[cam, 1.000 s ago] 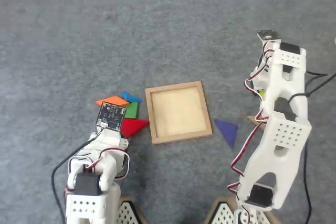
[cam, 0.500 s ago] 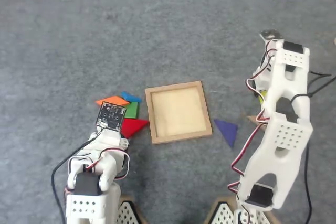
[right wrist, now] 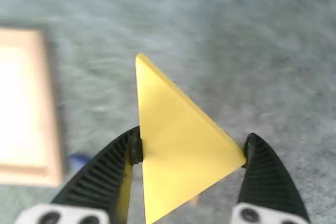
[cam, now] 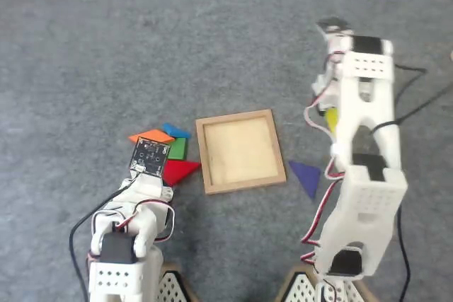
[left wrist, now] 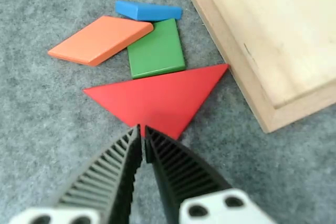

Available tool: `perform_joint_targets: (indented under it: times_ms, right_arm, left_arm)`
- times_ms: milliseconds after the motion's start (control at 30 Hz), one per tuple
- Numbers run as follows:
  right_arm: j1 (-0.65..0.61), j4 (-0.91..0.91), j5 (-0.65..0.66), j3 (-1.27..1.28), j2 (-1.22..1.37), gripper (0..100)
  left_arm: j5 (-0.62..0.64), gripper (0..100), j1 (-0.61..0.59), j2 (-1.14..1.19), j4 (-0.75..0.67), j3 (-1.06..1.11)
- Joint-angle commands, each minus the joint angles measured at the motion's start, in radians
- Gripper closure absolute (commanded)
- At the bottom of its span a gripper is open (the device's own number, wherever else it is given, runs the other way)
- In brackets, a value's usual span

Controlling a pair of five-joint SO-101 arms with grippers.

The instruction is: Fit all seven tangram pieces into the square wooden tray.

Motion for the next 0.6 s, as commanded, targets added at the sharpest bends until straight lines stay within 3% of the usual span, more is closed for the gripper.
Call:
perform_joint_targets:
  times_ms: [0, 167, 267, 567]
  right_arm:
    - [-0.091, 0.058, 0.083, -0.011, -0.145, 79.4]
    - [-0.173, 0.147, 0.114, -0.009, -0.26, 79.3]
    - [-0.237, 0.18, -0.003, 0.04, -0.302, 79.4]
    - [-0.414, -0.142, -0.342, 0.442, -0.384, 79.4]
  left_arm:
    - [0.009, 98, -0.006, -0.021, 0.005, -0.008]
    - [0.009, 98, -0.006, -0.021, 0.005, -0.008]
    - [0.009, 98, -0.006, -0.021, 0.005, -0.008]
    - [0.009, 98, -0.006, -0.021, 0.005, -0.008]
